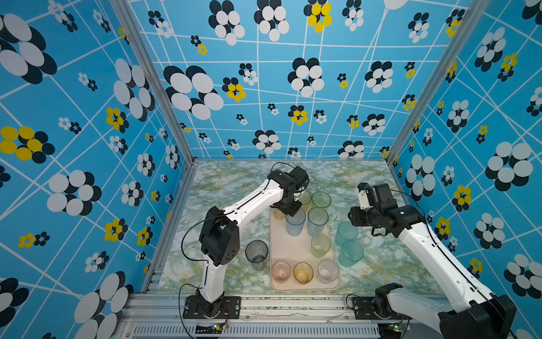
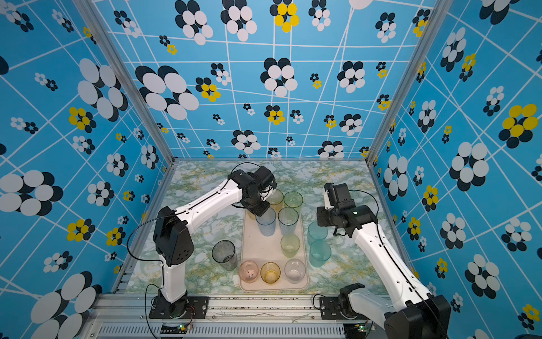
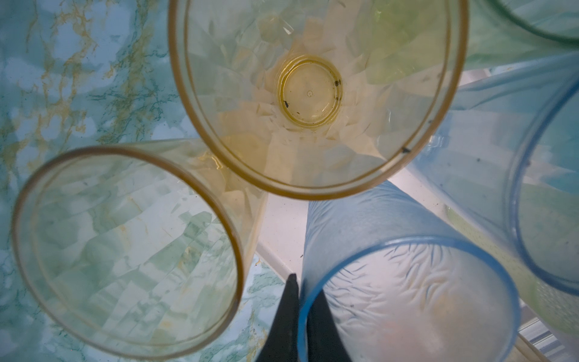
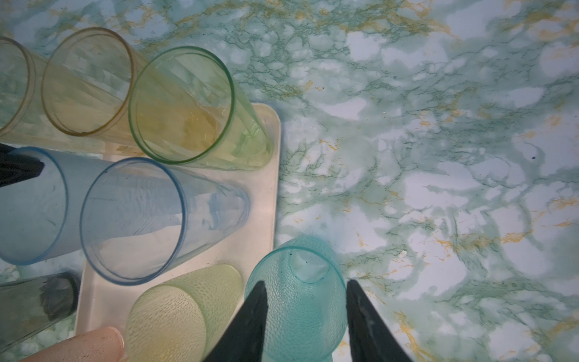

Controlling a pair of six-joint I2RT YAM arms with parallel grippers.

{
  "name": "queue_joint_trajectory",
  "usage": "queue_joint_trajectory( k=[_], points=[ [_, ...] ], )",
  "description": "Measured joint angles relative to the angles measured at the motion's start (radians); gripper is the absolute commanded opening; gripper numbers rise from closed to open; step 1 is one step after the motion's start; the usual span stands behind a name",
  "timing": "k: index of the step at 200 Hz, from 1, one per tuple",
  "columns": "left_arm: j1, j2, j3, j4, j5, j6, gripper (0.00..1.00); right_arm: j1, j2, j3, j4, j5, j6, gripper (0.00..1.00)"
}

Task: Place the glasses into the tray
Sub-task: Place the glass on the tray.

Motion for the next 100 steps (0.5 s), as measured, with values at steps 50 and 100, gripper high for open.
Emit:
queue_joint_trajectory(
  k=[50,100],
  points=[
    [-0.01,0.01,0.016,-0.01,-0.001,0.007,0.1,0.0,0.0,0.0,0.0,0.0,0.0,0.44],
    [-0.019,0.012,0.03,-0.022,-0.001,0.015,0.15,-0.001,0.0,-0.005,0.001,0.0,0.0,0.44]
  ],
)
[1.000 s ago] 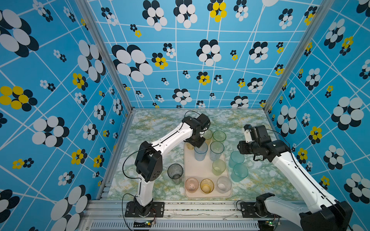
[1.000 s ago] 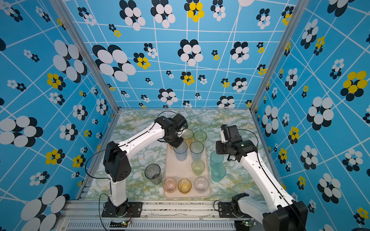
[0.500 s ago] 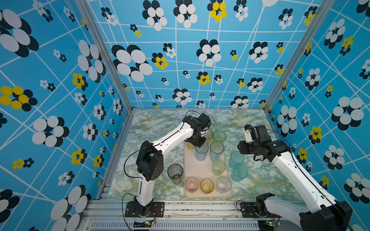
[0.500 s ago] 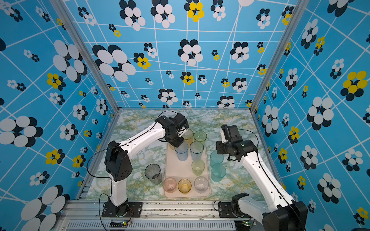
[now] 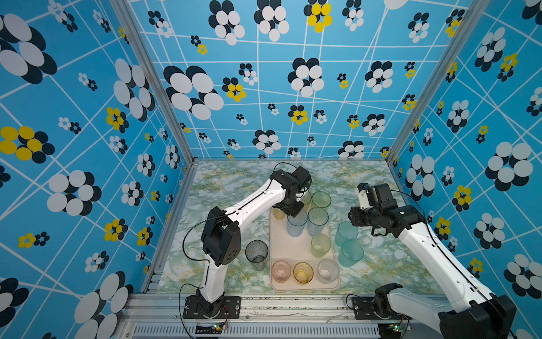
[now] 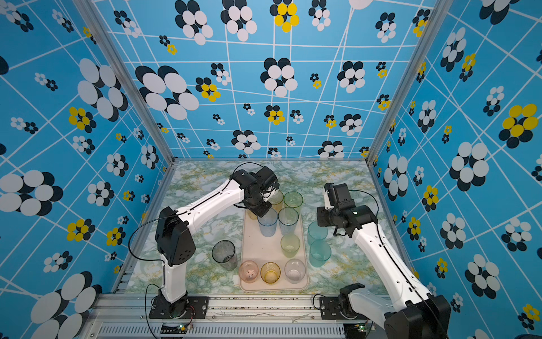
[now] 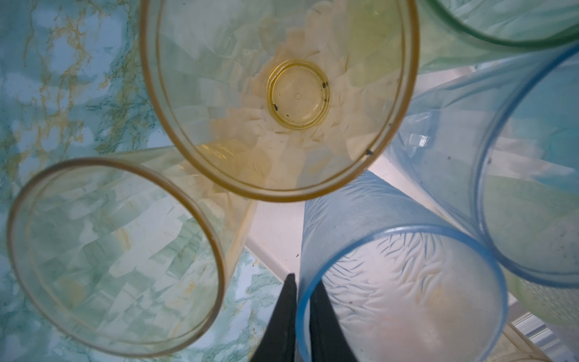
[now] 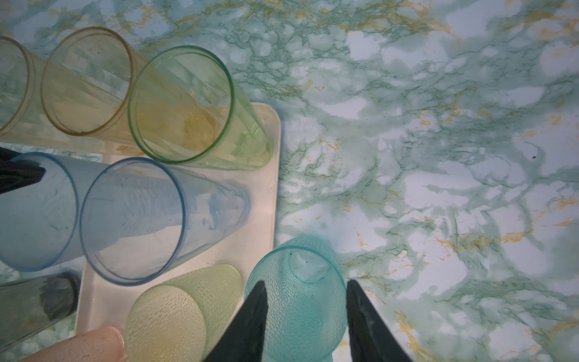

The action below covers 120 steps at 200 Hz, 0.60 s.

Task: Place the glasses into the tray
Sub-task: Place the glass on the tray.

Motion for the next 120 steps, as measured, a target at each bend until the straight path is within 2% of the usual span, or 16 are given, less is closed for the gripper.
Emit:
queue_joint_trajectory(
  k=[120],
  points=[
    [0.0,0.005,0.013,-0.011,-0.001,0.0,0.25,0.0,0.0,-0.012,-0.001,0.0,0.0,0.44]
  ],
)
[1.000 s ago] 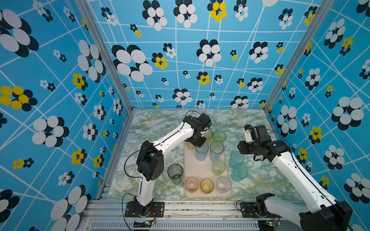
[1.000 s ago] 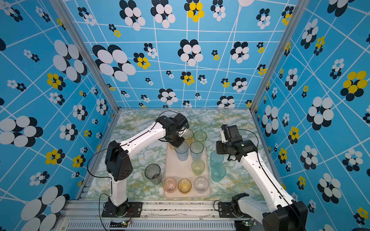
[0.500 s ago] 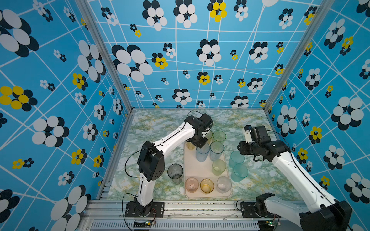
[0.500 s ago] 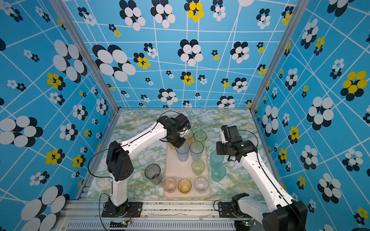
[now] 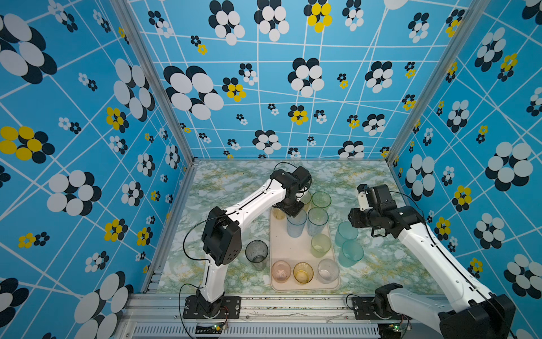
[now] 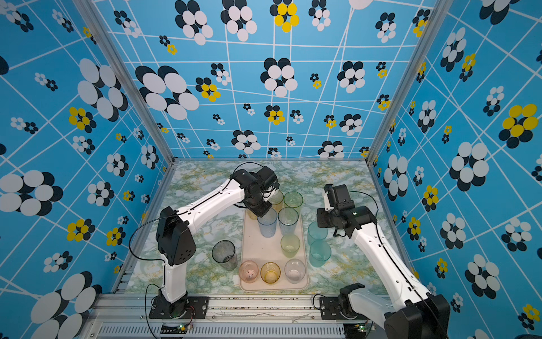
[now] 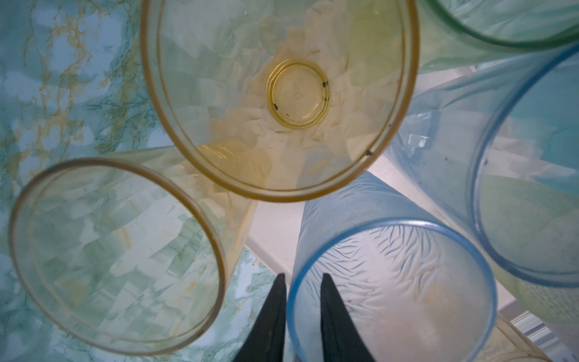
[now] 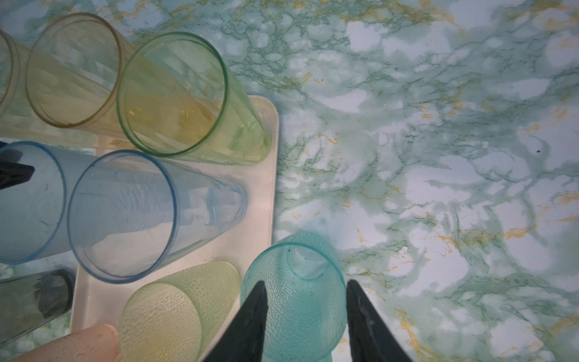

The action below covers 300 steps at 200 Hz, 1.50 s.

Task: Place the glasses into the tray
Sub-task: Place the glass on the tray.

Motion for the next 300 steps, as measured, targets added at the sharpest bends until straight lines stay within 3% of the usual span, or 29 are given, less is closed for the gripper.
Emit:
queue_joint_trajectory(
  k=[165,219,300],
  points=[
    [-0.03,-0.056,0.0,0.0,-0.039,0.0,0.28,-0.003,0.0,0.0,0.0,-0.008,0.0,0.44],
    [-0.038,-0.172,-0.015,-0.003,-0.09,-0.002,0.28,-0.003,-0.001,0.0,0.0,-0.012,0.0,0.44],
    [-0.024,-0.522,-0.242,-0.095,-0.135,-0.151,0.28,-0.003,-0.002,-0.035,0.068,-0.112,0.008,0.44]
  ],
)
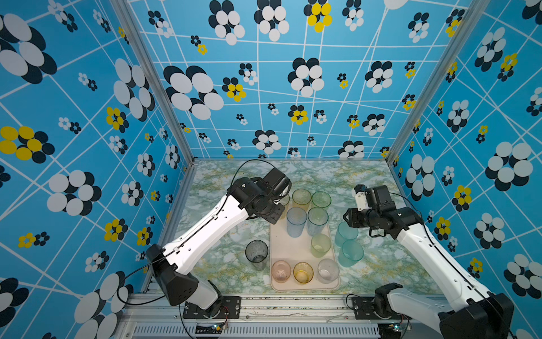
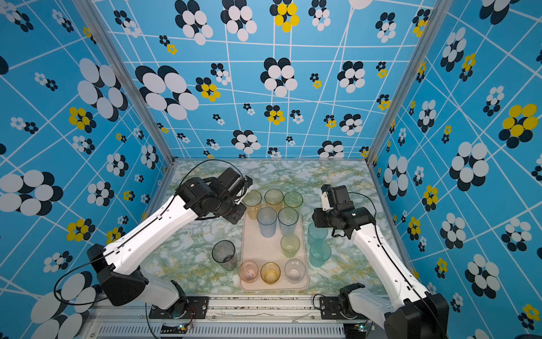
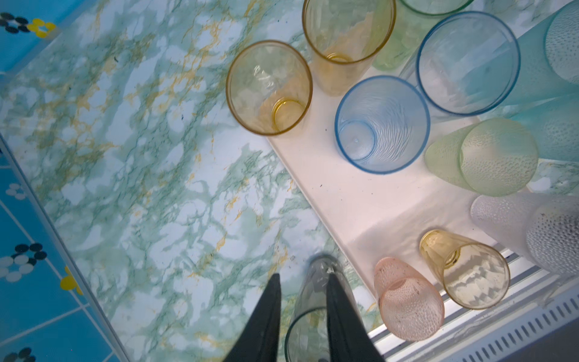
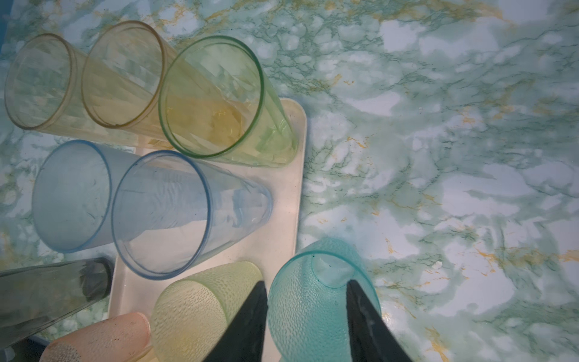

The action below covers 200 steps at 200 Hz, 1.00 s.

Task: Place the glasses into the tray
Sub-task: Place the glass on the tray, then pick up the glass from the center of the table.

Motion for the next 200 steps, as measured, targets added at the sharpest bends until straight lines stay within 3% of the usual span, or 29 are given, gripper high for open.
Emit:
queue_joint_trajectory(
  k=[77,140,200],
  points=[
    [0.065,-0.28,-0.332,-0.058,0.081,-0.233,0.29,0.0,-0.007,-0.013,0.057,-0.053,-0.001,0.44],
    [0.102,-0.332,-0.491,-0.039,0.151,-0.307,0.28,0.0,-0.023,-0.023,0.082,-0.071,0.0,0.44],
    [0.114,-0.364,-0.547,-0.004,0.182,-0.323,0.27,0.0,-0.033,-0.035,0.087,-0.077,0.0,0.44]
  ],
)
